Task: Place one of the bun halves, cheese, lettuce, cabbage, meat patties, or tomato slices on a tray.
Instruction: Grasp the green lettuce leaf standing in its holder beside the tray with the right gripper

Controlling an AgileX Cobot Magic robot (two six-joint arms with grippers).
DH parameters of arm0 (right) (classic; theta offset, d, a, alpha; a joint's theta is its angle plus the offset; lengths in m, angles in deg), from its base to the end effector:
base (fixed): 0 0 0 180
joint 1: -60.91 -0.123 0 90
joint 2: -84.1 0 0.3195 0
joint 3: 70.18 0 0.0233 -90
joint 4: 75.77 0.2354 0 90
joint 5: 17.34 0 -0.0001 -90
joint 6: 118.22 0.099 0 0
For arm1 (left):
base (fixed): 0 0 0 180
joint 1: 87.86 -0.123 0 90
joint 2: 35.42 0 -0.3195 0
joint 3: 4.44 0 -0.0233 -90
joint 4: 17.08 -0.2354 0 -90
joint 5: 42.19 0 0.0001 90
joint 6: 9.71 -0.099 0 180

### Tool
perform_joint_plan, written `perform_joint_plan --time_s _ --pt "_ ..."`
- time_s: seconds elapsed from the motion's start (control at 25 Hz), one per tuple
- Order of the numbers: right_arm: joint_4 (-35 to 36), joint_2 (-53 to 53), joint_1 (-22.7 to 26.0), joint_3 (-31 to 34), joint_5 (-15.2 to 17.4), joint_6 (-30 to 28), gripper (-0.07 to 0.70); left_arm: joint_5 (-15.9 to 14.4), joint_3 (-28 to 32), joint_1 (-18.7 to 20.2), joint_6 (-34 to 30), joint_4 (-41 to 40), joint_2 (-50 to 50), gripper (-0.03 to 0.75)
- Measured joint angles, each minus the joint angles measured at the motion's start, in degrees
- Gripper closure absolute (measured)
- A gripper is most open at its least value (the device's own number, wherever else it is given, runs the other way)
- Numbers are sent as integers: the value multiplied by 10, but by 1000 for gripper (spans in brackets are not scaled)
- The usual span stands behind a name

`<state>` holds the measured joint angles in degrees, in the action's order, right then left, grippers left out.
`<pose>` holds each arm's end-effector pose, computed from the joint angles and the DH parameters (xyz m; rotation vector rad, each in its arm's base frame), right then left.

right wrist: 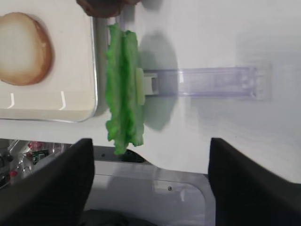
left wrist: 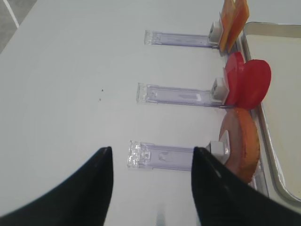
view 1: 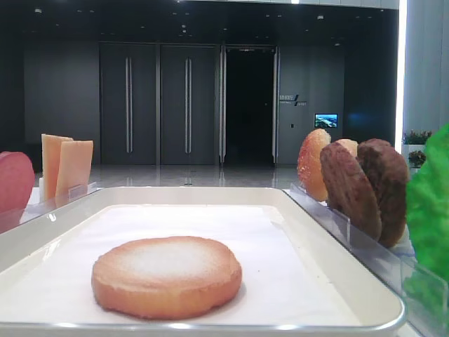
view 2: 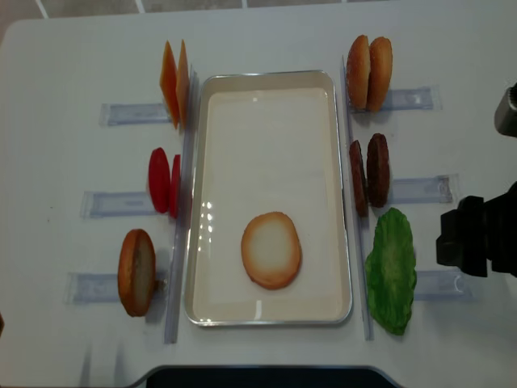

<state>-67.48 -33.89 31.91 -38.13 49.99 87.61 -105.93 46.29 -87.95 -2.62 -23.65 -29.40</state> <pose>0.0969 0.0688 0.3188 -0.0309 2.8917 0.4015 -0.0487 0.0101 0.2552 -0.1398 2.0932 0.0650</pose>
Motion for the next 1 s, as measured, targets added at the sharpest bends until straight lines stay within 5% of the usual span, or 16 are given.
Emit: perform_joint_plan --time_s 0.32,0.6,1.0 --pt "-28 78 -108 -27 -20 76 118 0 0 0 0 0 0 307" --pt "-44 130 -110 -27 -63 78 118 0 0 0 0 0 0 307" --pt "-55 185 -110 -29 -75 75 164 0 0 0 0 0 0 307"
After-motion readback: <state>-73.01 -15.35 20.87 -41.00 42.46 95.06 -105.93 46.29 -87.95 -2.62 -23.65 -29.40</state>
